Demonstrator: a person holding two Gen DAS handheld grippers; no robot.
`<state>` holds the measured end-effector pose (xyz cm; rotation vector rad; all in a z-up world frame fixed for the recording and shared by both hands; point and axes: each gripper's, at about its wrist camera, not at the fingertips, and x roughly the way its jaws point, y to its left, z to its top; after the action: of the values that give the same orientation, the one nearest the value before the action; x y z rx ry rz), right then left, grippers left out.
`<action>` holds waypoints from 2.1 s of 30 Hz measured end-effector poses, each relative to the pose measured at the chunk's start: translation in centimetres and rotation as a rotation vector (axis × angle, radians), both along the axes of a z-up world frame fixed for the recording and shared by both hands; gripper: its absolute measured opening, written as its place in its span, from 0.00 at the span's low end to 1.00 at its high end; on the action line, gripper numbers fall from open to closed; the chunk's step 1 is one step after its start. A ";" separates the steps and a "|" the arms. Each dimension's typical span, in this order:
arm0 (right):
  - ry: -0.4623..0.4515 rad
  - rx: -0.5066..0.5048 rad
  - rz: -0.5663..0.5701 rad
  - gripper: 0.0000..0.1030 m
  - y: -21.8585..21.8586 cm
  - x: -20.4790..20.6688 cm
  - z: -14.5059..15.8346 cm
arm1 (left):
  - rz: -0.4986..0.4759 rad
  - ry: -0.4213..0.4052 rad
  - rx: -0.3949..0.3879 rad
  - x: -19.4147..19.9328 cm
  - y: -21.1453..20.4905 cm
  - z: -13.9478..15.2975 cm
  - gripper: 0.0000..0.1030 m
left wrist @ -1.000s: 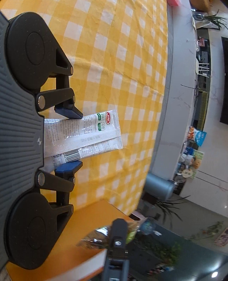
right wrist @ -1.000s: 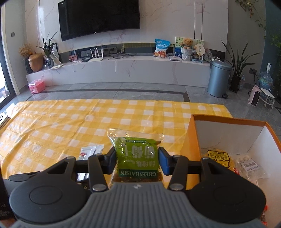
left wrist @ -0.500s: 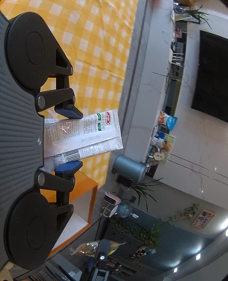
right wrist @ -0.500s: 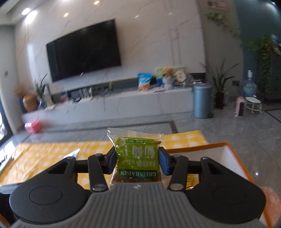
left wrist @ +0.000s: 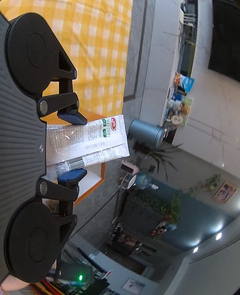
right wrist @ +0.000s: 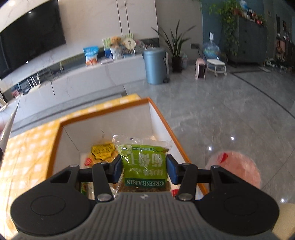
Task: Organize snacks
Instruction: 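Lower raisin bag into orange box with right tool while left tool carries stick-snack pack over it, then open left tool to drop stick-snack pack into orange box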
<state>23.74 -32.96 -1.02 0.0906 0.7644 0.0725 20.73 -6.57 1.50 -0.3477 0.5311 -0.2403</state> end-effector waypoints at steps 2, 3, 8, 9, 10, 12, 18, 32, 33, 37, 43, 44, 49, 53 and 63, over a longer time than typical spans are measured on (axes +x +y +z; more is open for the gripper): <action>0.025 -0.025 -0.002 0.48 0.0 0.4 -0.9 | -0.022 0.003 0.005 0.6 -0.9 -0.2 0.58; 0.033 -0.038 -0.008 0.50 -0.1 0.7 -1.2 | -0.034 0.007 0.002 0.9 -1.2 -0.3 0.58; 0.008 0.048 -0.021 0.66 -1.0 0.7 -1.3 | -0.073 0.023 0.025 1.8 -3.0 -0.8 0.58; -0.013 0.064 -0.028 0.67 -1.4 0.6 -1.0 | -0.072 0.029 0.043 2.0 -3.5 -1.0 0.58; -0.038 0.065 -0.041 0.70 -1.6 0.3 -0.6 | -0.068 0.039 0.063 2.4 -3.8 -1.2 0.58; -0.079 0.074 -0.062 0.75 -2.0 -0.2 0.0 | -0.047 0.061 0.102 2.9 -4.8 -1.5 0.58; -0.083 0.089 -0.107 0.76 -2.9 -0.3 0.1 | -0.037 0.100 0.130 4.4 -6.5 -2.6 0.58; -0.048 0.179 -0.124 0.77 -4.0 0.0 -0.5 | 0.080 0.073 0.291 3.1 -7.5 -1.8 1.00; -0.052 0.177 -0.122 0.77 -3.9 -0.1 -0.4 | 0.067 0.059 0.303 2.8 -7.5 -1.4 1.00; -0.066 0.206 -0.106 0.82 -3.4 -0.9 -0.1 | 0.076 0.016 0.351 0.8 -7.5 0.3 1.00; -0.070 0.122 -0.117 0.83 -1.3 -4.4 1.6 | 0.079 0.005 0.350 -3.6 -6.0 2.8 1.00; -0.083 0.107 -0.113 0.86 -0.9 -5.5 2.0 | 0.077 0.004 0.349 -4.3 -5.8 3.0 1.00; -0.111 0.079 -0.044 0.88 1.1 -10.9 3.2 | 0.082 0.009 0.383 -8.1 -4.5 4.0 1.00; -0.071 0.016 0.088 0.88 4.0 -14.6 3.0 | 0.135 0.056 0.378 -10.7 -3.2 3.9 1.00; -0.093 -0.008 0.176 0.88 7.8 -20.4 3.5 | 0.135 0.101 0.352 -14.8 -1.5 2.7 1.00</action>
<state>3.39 -25.12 2.53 0.0116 0.6788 0.2392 5.92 -8.03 4.15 -0.0518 0.6348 0.0033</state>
